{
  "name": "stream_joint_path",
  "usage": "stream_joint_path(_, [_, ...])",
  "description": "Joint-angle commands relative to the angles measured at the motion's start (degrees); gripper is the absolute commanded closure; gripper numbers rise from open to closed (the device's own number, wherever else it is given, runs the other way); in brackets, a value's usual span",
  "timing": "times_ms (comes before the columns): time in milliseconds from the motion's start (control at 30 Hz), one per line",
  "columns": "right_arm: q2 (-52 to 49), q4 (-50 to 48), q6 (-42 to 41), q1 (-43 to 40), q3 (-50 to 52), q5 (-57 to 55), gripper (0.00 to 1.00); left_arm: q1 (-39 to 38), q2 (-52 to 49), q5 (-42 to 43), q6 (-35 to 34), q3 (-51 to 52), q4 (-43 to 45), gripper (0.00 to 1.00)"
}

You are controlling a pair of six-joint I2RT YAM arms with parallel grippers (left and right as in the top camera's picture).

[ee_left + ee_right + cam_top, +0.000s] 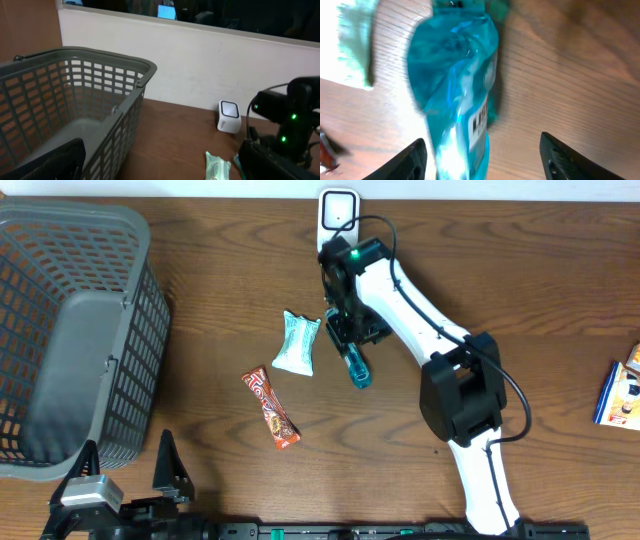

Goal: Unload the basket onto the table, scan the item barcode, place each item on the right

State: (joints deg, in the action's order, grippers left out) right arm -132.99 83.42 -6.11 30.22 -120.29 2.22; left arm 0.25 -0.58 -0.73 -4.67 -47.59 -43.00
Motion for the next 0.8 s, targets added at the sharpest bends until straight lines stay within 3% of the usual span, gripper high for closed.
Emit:
stream_joint_path(0, [6.08, 2.36, -0.74, -0.55, -5.38, -0.55, 0.32, -0.17, 0.42, 0.09, 0.09, 0.46, 0.44, 0.02])
stream_joint_path(333, [16.61, 9.94, -5.68, -0.48, -6.45, -0.59, 0.30, -0.17, 0.42, 0.09, 0.09, 0.46, 0.44, 0.02])
stream_joint_path(433, [16.55, 8.02, -5.62, -0.39, -6.19, -1.14, 0.01, -0.17, 0.42, 0.09, 0.07, 0.46, 0.52, 0.02])
stream_joint_path(633, [13.73, -4.44, -0.70, -0.22, -0.15, -2.05, 0.01, -0.17, 0.42, 0.09, 0.07, 0.46, 0.63, 0.02])
stream_joint_path(767, [10.34, 1.07, -2.60, -0.11, 0.24, -0.98, 0.01, -0.17, 0.42, 0.09, 0.09, 0.46, 0.61, 0.02])
